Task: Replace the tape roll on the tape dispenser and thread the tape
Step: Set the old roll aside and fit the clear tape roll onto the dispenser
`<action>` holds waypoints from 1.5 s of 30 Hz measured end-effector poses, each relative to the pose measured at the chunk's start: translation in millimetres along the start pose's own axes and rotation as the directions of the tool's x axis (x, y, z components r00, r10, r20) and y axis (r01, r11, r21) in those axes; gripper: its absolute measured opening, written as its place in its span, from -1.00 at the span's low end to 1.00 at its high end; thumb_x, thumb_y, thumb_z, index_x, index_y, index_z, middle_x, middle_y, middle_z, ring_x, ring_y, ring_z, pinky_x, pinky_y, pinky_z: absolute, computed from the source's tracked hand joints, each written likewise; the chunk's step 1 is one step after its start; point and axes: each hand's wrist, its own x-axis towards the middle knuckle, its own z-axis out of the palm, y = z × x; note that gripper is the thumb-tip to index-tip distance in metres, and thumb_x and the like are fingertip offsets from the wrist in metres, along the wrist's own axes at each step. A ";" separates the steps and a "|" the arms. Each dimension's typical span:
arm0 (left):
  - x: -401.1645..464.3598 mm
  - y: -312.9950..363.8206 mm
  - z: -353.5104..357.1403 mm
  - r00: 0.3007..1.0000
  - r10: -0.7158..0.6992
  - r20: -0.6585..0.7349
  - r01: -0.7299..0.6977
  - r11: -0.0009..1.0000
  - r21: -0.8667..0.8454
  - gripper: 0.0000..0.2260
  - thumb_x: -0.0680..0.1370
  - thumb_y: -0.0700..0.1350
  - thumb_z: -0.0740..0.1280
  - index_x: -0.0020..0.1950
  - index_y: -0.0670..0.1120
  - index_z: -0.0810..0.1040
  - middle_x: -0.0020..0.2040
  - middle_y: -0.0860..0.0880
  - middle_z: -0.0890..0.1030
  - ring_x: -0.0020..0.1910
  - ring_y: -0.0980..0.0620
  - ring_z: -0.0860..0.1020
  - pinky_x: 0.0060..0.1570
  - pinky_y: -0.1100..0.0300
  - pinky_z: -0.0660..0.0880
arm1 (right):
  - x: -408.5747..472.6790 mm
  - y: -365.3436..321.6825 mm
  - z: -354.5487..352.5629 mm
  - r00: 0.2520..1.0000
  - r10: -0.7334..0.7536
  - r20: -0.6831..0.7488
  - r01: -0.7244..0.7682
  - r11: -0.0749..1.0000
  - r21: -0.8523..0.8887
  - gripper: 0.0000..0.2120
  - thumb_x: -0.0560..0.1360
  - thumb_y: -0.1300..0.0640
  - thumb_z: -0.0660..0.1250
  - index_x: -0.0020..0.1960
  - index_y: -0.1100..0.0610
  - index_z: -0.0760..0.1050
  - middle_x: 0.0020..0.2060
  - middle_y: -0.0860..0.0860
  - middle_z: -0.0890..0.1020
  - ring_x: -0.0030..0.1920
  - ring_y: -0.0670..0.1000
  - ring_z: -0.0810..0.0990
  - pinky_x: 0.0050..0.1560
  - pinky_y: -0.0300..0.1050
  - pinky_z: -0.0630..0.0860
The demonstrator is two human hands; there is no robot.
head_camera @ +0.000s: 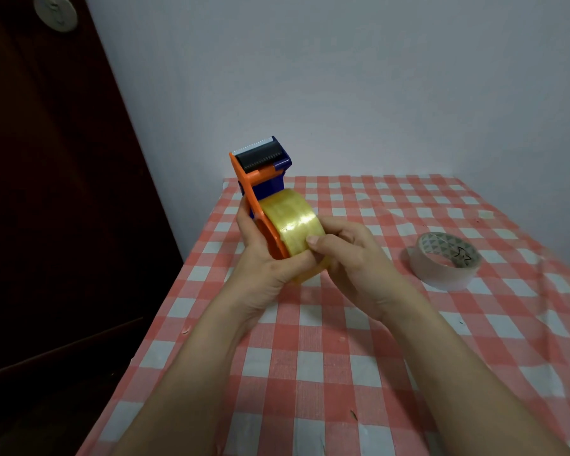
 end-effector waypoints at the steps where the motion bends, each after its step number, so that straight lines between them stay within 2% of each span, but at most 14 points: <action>1: 0.1 0.2 0.3 1.000 -0.004 -0.003 0.004 1.000 0.004 0.03 0.26 -0.07 0.63 0.45 0.46 0.03 0.35 0.00 0.50 0.26 -0.11 0.63 0.18 -0.14 0.63 | 0.2 0.2 0.2 1.000 -0.003 -0.007 0.003 1.000 -0.002 -0.76 0.50 0.24 0.24 0.09 0.29 0.58 -0.12 0.09 0.66 -0.03 0.08 0.62 0.04 -0.02 0.55; 6: 0.1 -0.3 1.3 1.000 -0.011 -0.025 0.012 0.999 0.048 0.06 0.22 0.01 0.63 0.47 0.46 0.01 0.37 -0.01 0.47 0.26 -0.14 0.62 0.15 -0.15 0.64 | 0.3 1.3 -0.4 0.998 0.010 -0.056 -0.011 1.000 -0.021 -0.74 0.50 0.19 0.26 0.11 0.28 0.60 -0.08 0.14 0.68 -0.01 0.12 0.64 0.06 0.02 0.58; 11: 0.7 0.4 1.1 0.999 0.017 -0.035 -0.014 0.996 0.092 0.04 0.30 -0.06 0.60 0.46 0.47 -0.04 0.39 0.01 0.44 0.28 -0.11 0.59 0.12 -0.06 0.66 | 0.2 0.7 2.1 0.998 0.019 -0.054 -0.018 1.000 0.012 -0.77 0.50 0.19 0.26 0.07 0.27 0.59 -0.13 0.12 0.68 -0.07 0.07 0.66 -0.10 -0.11 0.60; 14: 0.6 -0.2 0.7 0.999 0.018 -0.039 -0.012 0.991 0.130 0.07 0.22 0.05 0.62 0.46 0.49 -0.03 0.44 -0.01 0.41 0.32 -0.13 0.56 0.19 -0.12 0.63 | 0.8 1.9 2.1 0.996 0.025 -0.080 -0.024 1.000 0.019 -0.76 0.50 0.16 0.27 0.07 0.27 0.60 -0.10 0.16 0.67 -0.04 0.12 0.65 -0.01 -0.03 0.62; 18: 2.8 -4.7 1.0 0.998 -0.004 -0.066 0.015 0.987 0.160 0.08 0.18 0.08 0.64 0.45 0.50 -0.02 0.49 -0.06 0.34 0.37 -0.19 0.51 0.23 -0.18 0.59 | 2.1 5.6 2.0 0.989 0.061 -0.131 -0.061 0.998 0.002 -0.74 0.53 0.13 0.27 0.04 0.31 0.58 -0.07 0.22 0.64 0.00 0.18 0.62 0.14 0.15 0.56; 19: 3.4 -5.5 0.6 0.997 -0.014 -0.073 0.026 0.987 0.161 0.08 0.18 0.08 0.64 0.45 0.51 -0.01 0.49 -0.04 0.33 0.38 -0.18 0.50 0.23 -0.19 0.59 | 1.9 5.4 1.6 0.991 0.070 -0.116 -0.069 0.997 0.017 -0.76 0.55 0.15 0.26 0.02 0.32 0.57 -0.09 0.22 0.63 -0.01 0.18 0.61 0.12 0.15 0.56; 21: 4.0 -6.6 -0.6 0.996 -0.037 -0.081 0.048 0.988 0.144 0.07 0.20 0.07 0.65 0.44 0.51 0.01 0.49 -0.01 0.34 0.38 -0.14 0.49 0.21 -0.17 0.60 | 0.4 3.0 0.4 0.995 0.093 -0.036 -0.091 0.993 0.075 -0.80 0.54 0.20 0.23 0.00 0.29 0.57 -0.13 0.15 0.65 -0.05 0.11 0.63 0.04 0.03 0.58; 23: 3.8 -7.2 -1.9 0.995 -0.062 -0.079 0.071 0.991 0.112 0.04 0.23 0.00 0.65 0.43 0.50 0.03 0.46 0.00 0.37 0.35 -0.11 0.51 0.16 -0.12 0.64 | -0.9 1.6 -0.9 0.994 0.105 0.018 -0.106 0.990 0.089 -0.79 0.48 0.23 0.23 0.03 0.27 0.58 -0.14 0.12 0.67 -0.04 0.08 0.64 0.05 -0.03 0.58; 27: 4.5 -7.2 -5.8 0.993 -0.075 -0.086 0.087 0.986 0.142 0.07 0.15 0.03 0.68 0.38 0.55 0.07 0.47 -0.04 0.39 0.36 -0.18 0.51 0.18 -0.18 0.61 | 0.0 3.7 -1.0 0.993 0.117 -0.008 -0.117 0.991 0.069 -0.73 0.47 0.23 0.27 0.10 0.33 0.57 -0.05 0.21 0.65 0.02 0.17 0.63 0.12 0.07 0.55; 33: 4.5 -7.2 -9.8 0.997 -0.040 -0.058 0.051 0.979 0.195 0.19 0.06 0.06 0.73 0.40 0.57 0.01 0.51 0.02 0.31 0.44 -0.18 0.43 0.30 -0.24 0.52 | 0.1 3.1 1.8 0.992 0.122 -0.025 -0.119 0.988 0.097 -0.66 0.47 0.20 0.28 0.17 0.37 0.53 -0.01 0.24 0.64 0.02 0.17 0.64 0.12 0.04 0.58; 37: 3.5 -6.3 -6.7 0.997 0.011 -0.077 0.010 0.961 0.275 0.15 0.13 0.09 0.69 0.44 0.53 -0.03 0.51 0.06 0.29 0.45 -0.14 0.41 0.33 -0.24 0.50 | 1.2 4.4 2.3 0.991 0.123 -0.050 -0.116 0.985 0.125 -0.74 0.47 0.19 0.28 0.07 0.32 0.57 -0.08 0.19 0.66 -0.03 0.13 0.66 0.04 -0.02 0.61; 42: 1.5 -4.6 -1.1 0.993 0.075 -0.090 -0.041 0.943 0.332 0.13 0.19 0.06 0.66 0.49 0.44 -0.07 0.50 0.09 0.22 0.47 -0.07 0.36 0.33 -0.20 0.51 | 3.5 5.5 1.8 0.986 0.119 -0.115 -0.106 0.988 0.115 -0.73 0.48 0.16 0.29 0.05 0.33 0.57 -0.07 0.22 0.64 0.00 0.18 0.63 0.14 0.07 0.57; 45: 1.2 -4.8 1.1 0.988 0.089 -0.127 -0.042 0.940 0.339 0.10 0.20 0.05 0.65 0.46 0.44 -0.04 0.47 0.13 0.20 0.47 -0.06 0.34 0.34 -0.20 0.49 | 1.8 5.4 -0.3 0.991 0.114 -0.064 -0.105 0.986 0.126 -0.83 0.49 0.18 0.27 -0.07 0.20 0.64 -0.16 0.11 0.68 -0.05 0.07 0.66 0.08 -0.03 0.60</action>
